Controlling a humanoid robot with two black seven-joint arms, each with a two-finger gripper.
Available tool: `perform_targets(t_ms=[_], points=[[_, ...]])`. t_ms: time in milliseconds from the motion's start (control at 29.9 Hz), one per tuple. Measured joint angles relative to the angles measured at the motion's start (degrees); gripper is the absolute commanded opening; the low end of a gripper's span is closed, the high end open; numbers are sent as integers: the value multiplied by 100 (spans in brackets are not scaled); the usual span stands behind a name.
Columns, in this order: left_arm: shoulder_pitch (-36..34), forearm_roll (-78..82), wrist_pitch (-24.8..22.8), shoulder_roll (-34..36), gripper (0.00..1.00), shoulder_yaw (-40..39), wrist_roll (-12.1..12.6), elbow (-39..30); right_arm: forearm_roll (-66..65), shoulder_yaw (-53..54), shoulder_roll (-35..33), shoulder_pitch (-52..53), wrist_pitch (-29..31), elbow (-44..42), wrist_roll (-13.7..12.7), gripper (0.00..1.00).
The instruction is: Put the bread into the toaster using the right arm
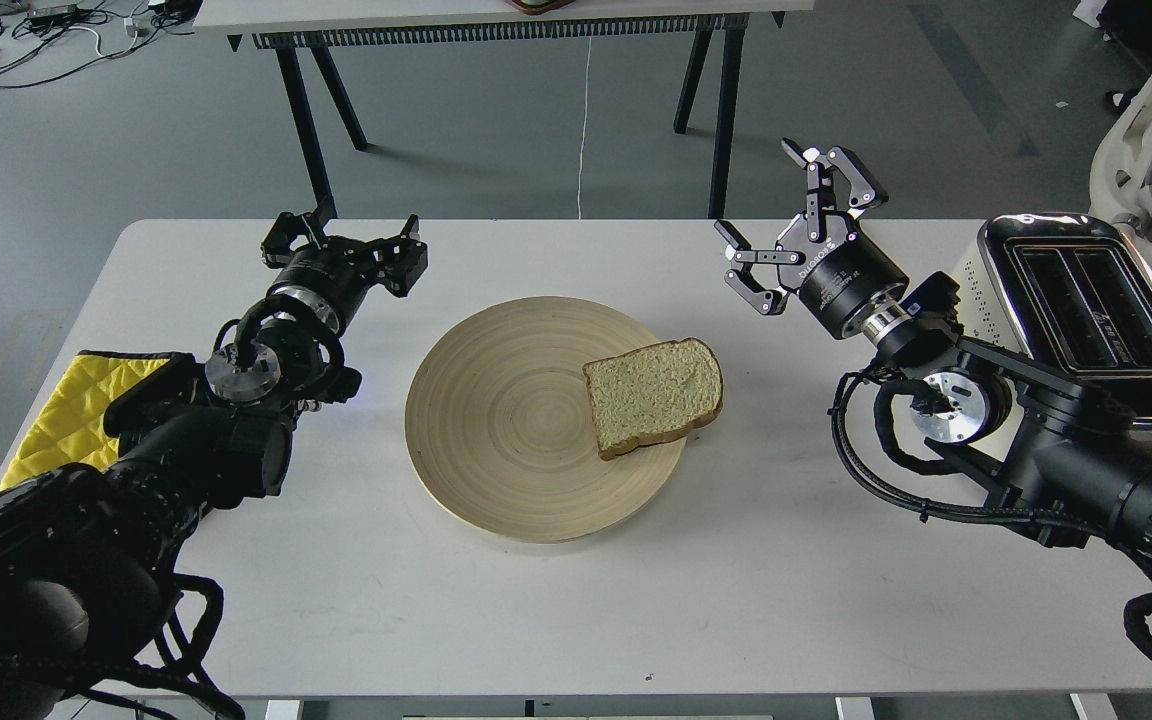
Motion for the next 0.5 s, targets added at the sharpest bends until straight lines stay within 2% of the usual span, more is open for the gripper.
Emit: perform_targets(t_ms=[502], points=[[-2, -2, 0, 0, 100, -1, 8, 0, 0, 95, -77, 11, 0, -12, 0, 99]])
